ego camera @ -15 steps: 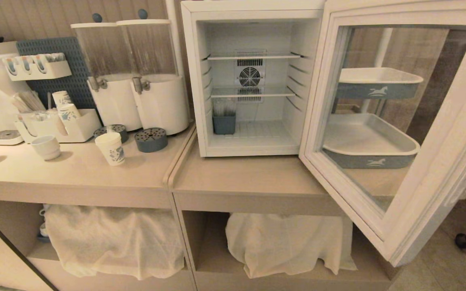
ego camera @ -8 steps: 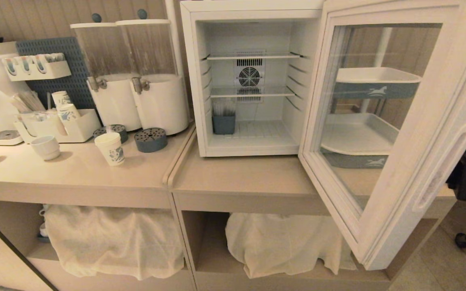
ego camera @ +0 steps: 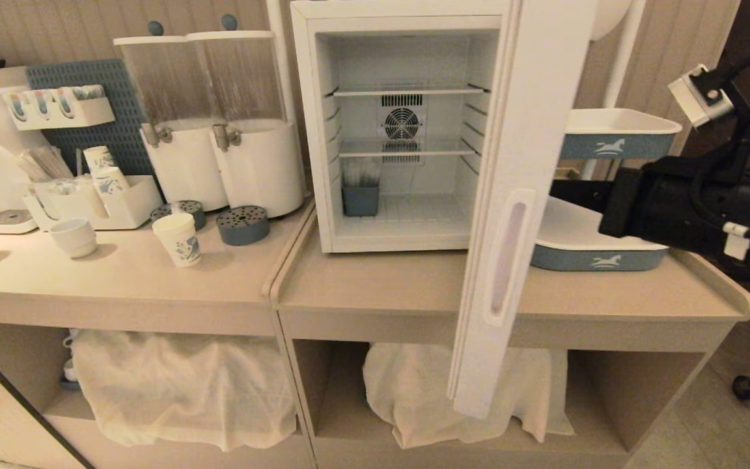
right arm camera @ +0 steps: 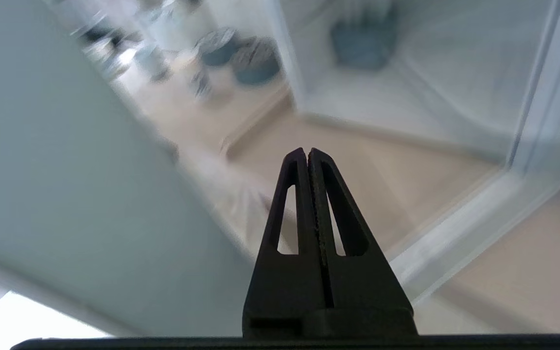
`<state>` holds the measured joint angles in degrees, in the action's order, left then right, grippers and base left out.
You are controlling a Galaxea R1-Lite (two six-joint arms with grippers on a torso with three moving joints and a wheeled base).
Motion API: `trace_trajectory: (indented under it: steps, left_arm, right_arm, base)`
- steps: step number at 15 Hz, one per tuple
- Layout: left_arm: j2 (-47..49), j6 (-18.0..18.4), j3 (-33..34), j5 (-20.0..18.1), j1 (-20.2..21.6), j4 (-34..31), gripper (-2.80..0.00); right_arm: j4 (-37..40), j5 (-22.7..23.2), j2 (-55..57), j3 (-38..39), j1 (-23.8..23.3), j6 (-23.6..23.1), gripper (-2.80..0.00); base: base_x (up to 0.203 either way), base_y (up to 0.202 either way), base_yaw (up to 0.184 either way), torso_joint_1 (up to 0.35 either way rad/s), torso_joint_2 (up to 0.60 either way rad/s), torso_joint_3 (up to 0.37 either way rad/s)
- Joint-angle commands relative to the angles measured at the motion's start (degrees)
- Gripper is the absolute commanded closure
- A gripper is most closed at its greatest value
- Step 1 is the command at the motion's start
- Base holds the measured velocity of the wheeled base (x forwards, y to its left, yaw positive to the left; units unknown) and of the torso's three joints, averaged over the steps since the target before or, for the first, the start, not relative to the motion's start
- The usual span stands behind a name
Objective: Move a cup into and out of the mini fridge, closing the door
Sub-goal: Close the freezer door
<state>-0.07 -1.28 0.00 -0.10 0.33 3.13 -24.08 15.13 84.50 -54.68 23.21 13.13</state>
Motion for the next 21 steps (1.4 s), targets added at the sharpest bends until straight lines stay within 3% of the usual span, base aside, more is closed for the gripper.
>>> trace_trajectory:
  steps: [1, 4, 8, 10, 13, 21]
  left_arm:
    - [0.1, -0.1, 1.1, 0.0, 0.0, 0.1, 0.0]
    - [0.1, -0.2, 1.1, 0.0, 0.0, 0.1, 0.0]
    - [0.1, -0.2, 1.1, 0.0, 0.0, 0.1, 0.0]
    - [0.1, -0.4, 1.1, 0.0, 0.0, 0.1, 0.0]
    - [0.1, -0.3, 1.1, 0.0, 0.0, 0.1, 0.0]
    - [0.1, -0.3, 1.1, 0.0, 0.0, 0.1, 0.0]
  right_arm:
    - [2.8, -9.2, 8.4, -10.8, 4.6, 0.2, 0.0]
    - [8.2, -19.0, 18.6, -24.7, 7.5, 0.2, 0.0]
    - [15.6, -23.1, 33.6, -48.4, 9.6, -0.4, 0.0]
    - [18.9, -23.7, 41.7, -56.5, 10.5, -2.3, 0.0]
    - [15.4, -24.7, 47.9, -57.7, 11.5, -8.9, 0.0]
    - [15.7, -25.1, 39.9, -53.6, 10.2, -7.3, 0.0]
  base:
    - [0.0, 0.0, 0.0, 0.0, 0.0, 0.0]
    - [0.0, 0.0, 0.0, 0.0, 0.0, 0.0]
    - [0.0, 0.0, 0.0, 0.0, 0.0, 0.0]
    - [0.0, 0.0, 0.0, 0.0, 0.0, 0.0]
    - [0.0, 0.0, 0.0, 0.0, 0.0, 0.0]
    - [0.0, 0.0, 0.0, 0.0, 0.0, 0.0]
